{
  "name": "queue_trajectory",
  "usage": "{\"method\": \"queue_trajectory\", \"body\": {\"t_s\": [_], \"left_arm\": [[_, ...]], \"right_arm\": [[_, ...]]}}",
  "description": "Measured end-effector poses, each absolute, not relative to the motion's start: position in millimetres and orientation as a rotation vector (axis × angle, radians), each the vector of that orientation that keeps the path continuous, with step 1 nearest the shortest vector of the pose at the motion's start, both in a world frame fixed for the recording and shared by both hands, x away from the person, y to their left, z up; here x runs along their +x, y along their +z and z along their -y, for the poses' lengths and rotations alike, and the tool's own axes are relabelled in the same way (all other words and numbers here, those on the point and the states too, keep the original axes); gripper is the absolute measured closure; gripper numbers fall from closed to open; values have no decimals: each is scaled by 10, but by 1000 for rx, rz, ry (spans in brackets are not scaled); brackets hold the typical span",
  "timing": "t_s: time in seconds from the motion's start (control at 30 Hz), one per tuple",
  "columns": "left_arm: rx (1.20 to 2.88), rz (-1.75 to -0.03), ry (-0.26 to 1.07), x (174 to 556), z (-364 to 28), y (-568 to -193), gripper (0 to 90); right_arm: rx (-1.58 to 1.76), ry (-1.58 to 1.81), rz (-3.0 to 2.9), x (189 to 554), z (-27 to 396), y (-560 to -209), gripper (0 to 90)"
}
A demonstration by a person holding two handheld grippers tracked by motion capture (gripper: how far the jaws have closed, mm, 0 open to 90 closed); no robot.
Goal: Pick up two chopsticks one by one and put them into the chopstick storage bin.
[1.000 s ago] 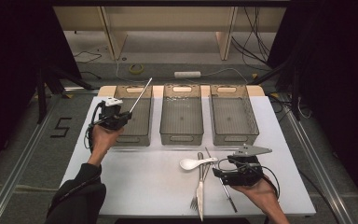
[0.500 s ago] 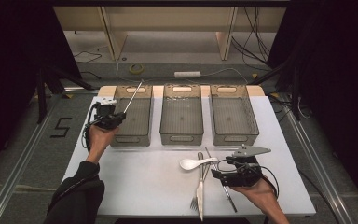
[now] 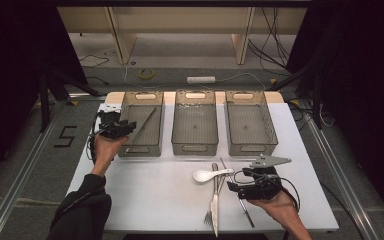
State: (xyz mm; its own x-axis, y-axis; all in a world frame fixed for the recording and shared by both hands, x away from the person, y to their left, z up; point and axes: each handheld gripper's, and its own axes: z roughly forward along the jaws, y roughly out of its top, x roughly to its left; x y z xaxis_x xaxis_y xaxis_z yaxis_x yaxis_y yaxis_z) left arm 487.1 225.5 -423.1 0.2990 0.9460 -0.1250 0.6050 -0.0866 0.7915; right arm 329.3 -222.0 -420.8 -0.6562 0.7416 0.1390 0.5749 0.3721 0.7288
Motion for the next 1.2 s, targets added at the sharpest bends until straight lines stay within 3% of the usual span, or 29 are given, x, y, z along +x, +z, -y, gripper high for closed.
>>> {"method": "queue_trajectory", "body": {"t_s": [0.23,0.47,0.8,1.2], "left_arm": [[1794,-1322,481,4675,-2138,-4071,307],[1836,-1207,457,4392,-1928,-3989,222],[1858,-1105,407,4029,-1754,-4120,165],[1834,-987,348,3703,-1632,-4217,156]], "right_arm": [[1196,1040,-2453,3324,2245,-4166,245],[1190,845,-2563,3340,2238,-4170,283],[1145,558,-2707,3352,2123,-4277,345],[1147,429,-2765,3389,2079,-4384,444]]}}
